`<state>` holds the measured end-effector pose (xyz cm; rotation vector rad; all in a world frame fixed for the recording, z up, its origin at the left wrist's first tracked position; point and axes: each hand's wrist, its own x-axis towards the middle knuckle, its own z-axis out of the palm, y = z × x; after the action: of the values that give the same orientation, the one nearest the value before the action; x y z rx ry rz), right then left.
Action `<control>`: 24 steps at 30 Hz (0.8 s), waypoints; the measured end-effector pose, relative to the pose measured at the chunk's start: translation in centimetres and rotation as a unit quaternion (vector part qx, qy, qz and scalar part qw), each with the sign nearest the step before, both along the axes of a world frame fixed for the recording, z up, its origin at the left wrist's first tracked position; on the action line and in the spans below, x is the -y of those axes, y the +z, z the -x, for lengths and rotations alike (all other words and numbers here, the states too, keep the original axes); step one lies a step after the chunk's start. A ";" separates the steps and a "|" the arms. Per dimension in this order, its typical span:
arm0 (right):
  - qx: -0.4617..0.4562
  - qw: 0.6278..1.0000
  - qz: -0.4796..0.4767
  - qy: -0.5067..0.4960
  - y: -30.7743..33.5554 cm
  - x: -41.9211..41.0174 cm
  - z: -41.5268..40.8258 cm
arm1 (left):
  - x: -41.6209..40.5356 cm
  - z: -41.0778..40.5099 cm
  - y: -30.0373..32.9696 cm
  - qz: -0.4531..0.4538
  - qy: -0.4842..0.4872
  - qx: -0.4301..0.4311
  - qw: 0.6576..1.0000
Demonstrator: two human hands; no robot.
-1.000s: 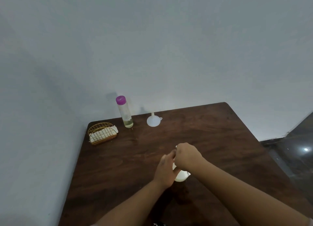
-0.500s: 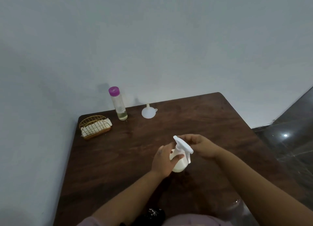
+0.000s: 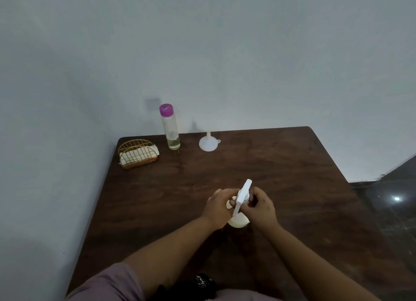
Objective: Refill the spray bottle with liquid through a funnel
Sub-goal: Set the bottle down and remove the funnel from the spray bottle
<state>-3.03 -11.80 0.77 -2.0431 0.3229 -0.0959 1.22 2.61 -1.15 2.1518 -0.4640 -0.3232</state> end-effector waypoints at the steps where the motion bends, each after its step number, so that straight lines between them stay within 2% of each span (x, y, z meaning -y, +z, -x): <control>1: -0.011 1.000 -0.024 -0.010 -0.1 0.2 0.1 | 0.0 0.0 0.0 -0.006 -0.004 -0.004 1.000; 4: -0.015 0.991 -0.120 0.055 -0.3 1.4 0.6 | 0.0 -0.1 -0.3 -0.009 -0.007 -0.022 1.000; 6: -0.011 0.985 -0.145 0.090 -0.3 1.5 1.1 | -0.2 -0.2 -0.5 -0.010 -0.014 -0.017 1.000; 11: 0.050 0.997 -0.057 0.009 0.0 0.3 0.2 | -0.3 -0.1 -0.4 -0.009 -0.010 -0.012 1.000; 14: 0.049 0.997 -0.049 -0.022 -0.7 -0.7 -0.3 | -0.4 -0.1 -1.7 -0.030 -0.015 -0.004 0.999; 17: 0.006 0.999 -0.037 0.021 -1.5 -0.3 -1.1 | -0.5 -0.2 -2.0 -0.042 -0.017 -0.008 0.999; 22: 0.000 0.984 0.101 0.146 -0.8 1.6 -3.1 | -0.1 -0.7 -1.3 -0.077 -0.073 -0.053 0.993; 24: -0.019 0.981 0.089 0.172 0.0 1.4 -4.2 | 0.2 -1.1 -1.6 -0.065 -0.079 -0.082 0.991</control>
<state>1.20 -13.21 0.75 -2.2500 -0.0207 0.1313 2.28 2.46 -2.71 2.1960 -0.5334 -0.6290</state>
